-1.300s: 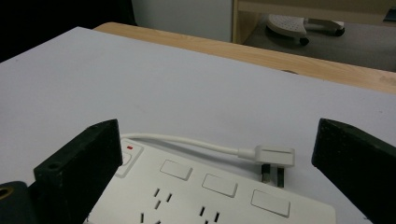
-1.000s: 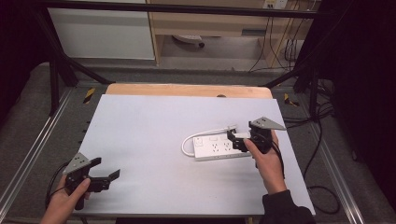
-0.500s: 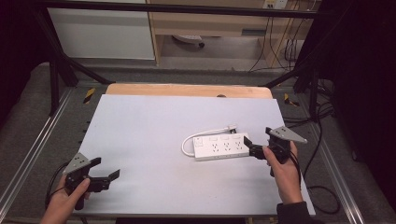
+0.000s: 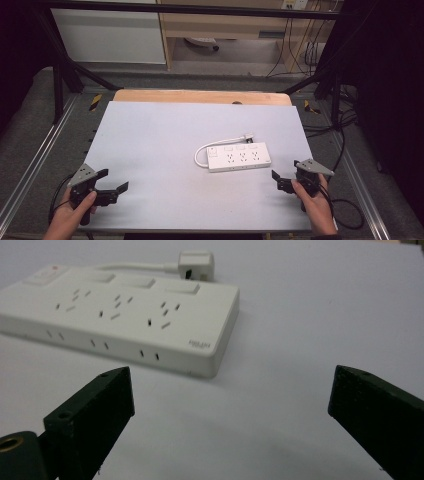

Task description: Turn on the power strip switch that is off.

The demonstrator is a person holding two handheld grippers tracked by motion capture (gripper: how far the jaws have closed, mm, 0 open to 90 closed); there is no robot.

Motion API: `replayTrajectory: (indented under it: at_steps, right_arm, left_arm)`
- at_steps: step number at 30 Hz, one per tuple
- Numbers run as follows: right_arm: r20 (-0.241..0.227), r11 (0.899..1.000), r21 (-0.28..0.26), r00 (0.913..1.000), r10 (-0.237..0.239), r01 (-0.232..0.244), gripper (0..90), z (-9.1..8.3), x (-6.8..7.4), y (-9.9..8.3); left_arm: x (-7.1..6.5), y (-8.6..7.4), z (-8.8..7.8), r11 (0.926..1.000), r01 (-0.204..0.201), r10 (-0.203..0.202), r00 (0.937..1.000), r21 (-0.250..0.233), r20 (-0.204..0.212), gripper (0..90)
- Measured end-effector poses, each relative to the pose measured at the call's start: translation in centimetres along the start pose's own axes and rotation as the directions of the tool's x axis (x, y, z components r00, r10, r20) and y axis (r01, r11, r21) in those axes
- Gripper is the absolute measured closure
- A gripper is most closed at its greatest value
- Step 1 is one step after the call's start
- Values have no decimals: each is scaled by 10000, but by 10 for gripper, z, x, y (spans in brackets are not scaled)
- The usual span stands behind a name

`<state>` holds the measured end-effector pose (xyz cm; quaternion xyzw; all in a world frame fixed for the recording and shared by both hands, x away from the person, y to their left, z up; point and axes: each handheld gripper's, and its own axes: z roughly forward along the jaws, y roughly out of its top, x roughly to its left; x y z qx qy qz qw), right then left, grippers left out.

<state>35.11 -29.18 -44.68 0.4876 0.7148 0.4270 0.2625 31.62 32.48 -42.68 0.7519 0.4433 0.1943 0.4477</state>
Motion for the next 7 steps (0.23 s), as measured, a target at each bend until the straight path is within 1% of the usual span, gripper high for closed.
replayTrajectory:
  at_steps: [3,4,7]
  right_arm:
    - [-149,9993,376,9999,-78,83,47,1,1,-8]
    - [-195,9989,460,9998,-15,24,46,2,1,-9]
    - [-300,9981,622,9995,-25,44,44,4,1,-11]
  left_arm:
    - [0,0,0,10000,6,-6,10000,-17,0,66]
    - [0,0,0,10000,4,-4,10000,-22,3,66]
    - [0,0,0,10000,8,-8,10000,-13,22,66]
